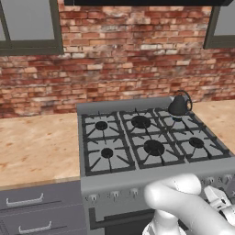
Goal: The kettle is done boiling. Turn off the stove, then wait for 300 timesteps before moving the kettle to the dining table.
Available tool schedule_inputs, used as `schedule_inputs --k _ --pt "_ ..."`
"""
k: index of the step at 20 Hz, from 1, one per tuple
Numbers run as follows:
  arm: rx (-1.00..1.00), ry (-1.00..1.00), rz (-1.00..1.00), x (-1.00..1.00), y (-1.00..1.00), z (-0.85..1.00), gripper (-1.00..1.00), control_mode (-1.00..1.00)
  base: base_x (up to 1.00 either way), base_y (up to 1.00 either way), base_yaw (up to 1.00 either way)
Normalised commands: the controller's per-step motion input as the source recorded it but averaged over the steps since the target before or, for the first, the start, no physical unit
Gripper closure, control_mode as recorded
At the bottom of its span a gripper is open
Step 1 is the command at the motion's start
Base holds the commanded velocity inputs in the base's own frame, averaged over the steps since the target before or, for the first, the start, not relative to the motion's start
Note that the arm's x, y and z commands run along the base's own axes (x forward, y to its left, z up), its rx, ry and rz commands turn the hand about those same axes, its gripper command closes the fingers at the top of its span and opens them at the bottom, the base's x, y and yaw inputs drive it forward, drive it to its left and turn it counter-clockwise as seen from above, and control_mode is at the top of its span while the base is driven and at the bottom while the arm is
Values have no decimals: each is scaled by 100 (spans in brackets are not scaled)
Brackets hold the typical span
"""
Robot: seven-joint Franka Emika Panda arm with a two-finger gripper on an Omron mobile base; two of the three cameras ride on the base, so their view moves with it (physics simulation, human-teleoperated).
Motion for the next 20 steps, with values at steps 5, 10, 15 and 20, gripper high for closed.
schedule_inputs --k 5,10,15,20 --pt "0 -1 0 -3 0 1 -100 -100 0 0 0" --pt "0 -7 -1 -25 0 12 -100 -100 0 0 0" --pt "-1 -8 -2 -33 0 17 -100 -100 0 0 0" --pt "-3 -10 -2 -36 0 26 -100 -100 0 0 0"
